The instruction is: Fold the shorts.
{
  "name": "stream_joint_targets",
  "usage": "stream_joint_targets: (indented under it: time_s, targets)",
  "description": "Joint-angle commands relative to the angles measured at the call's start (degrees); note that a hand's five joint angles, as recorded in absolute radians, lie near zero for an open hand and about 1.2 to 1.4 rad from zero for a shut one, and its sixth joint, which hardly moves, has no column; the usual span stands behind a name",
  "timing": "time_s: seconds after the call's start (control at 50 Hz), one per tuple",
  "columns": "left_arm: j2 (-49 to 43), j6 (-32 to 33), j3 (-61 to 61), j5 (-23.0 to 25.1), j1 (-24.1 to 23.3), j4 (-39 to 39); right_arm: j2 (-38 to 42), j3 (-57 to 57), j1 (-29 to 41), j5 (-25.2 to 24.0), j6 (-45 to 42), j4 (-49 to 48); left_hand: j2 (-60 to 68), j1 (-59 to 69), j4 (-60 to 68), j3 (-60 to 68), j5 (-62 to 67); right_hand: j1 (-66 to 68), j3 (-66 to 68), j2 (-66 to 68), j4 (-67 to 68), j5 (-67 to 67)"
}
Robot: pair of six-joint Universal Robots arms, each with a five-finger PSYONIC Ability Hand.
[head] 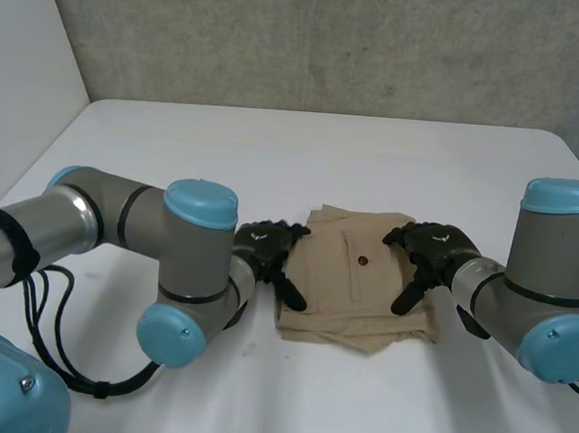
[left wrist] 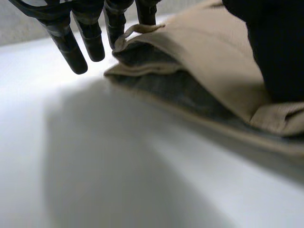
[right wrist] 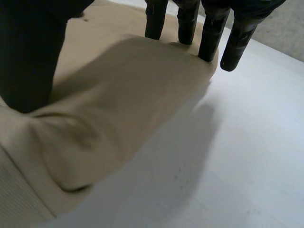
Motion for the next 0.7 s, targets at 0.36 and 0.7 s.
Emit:
stream_joint_targets:
  time_s: [0.36, 0.7]
  targets:
    - [40.9, -1.3, -9.6, 0.1, 5.7, -3.7, -32.1, -0.1, 0.0, 8.1, 9.1, -2.3, -0.4, 0.9, -0.5, -1.0, -1.7, 0.0, -2.4, -2.1, -3.4, -4.2]
    - [50.9, -4.1, -9.9, 9.8, 20.3, -20.5, -37.7, -3.1, -2.5, 9.8, 8.3, 10.2, -1.7, -0.5, -1.8, -2.4, -3.0, 0.0, -2.4, -2.1, -3.4, -4.2]
